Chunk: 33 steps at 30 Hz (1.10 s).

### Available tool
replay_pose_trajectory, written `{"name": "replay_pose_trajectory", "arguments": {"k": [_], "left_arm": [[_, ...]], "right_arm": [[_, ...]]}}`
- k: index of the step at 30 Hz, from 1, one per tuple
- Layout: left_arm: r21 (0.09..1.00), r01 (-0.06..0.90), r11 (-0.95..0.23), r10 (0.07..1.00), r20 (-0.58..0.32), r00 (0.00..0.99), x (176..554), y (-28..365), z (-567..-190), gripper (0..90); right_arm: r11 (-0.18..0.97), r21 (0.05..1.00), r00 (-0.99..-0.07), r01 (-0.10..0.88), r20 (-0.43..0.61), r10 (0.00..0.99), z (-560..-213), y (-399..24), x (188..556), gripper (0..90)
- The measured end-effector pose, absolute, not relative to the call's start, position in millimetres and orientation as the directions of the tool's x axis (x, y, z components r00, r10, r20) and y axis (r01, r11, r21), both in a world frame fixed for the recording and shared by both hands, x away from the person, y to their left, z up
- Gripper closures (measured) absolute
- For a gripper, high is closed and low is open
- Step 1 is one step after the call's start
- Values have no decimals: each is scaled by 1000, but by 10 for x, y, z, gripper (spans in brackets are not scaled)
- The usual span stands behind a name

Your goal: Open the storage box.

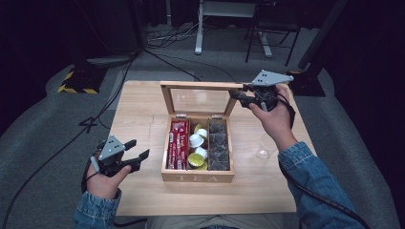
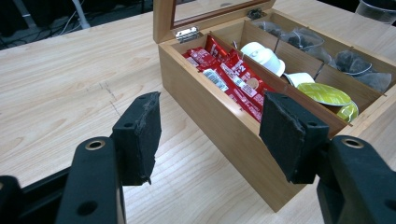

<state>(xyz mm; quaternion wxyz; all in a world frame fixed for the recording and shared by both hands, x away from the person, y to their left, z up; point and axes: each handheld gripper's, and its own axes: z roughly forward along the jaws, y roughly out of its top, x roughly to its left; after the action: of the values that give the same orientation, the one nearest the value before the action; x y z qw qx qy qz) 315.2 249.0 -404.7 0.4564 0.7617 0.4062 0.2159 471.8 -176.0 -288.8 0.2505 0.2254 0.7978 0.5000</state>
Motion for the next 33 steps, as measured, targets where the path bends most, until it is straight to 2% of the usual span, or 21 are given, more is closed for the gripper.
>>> {"name": "replay_pose_trajectory", "arguments": {"k": [9,22,33], "left_arm": [[869,426,-251,811,-51,582,3223,2482,-4064,382],[861,441,-255,806,-63,589,3272,2473,-4108,372],[849,457,-265,817,-54,574,3278,2508,-4162,369]], "right_arm": [[382,912,-751,150,-146,644,-2828,-1694,4958,592],[313,924,-682,218,-85,726,-2975,-1524,5353,399],[347,896,-678,277,-73,731,-3240,-1534,5519,389]]}}
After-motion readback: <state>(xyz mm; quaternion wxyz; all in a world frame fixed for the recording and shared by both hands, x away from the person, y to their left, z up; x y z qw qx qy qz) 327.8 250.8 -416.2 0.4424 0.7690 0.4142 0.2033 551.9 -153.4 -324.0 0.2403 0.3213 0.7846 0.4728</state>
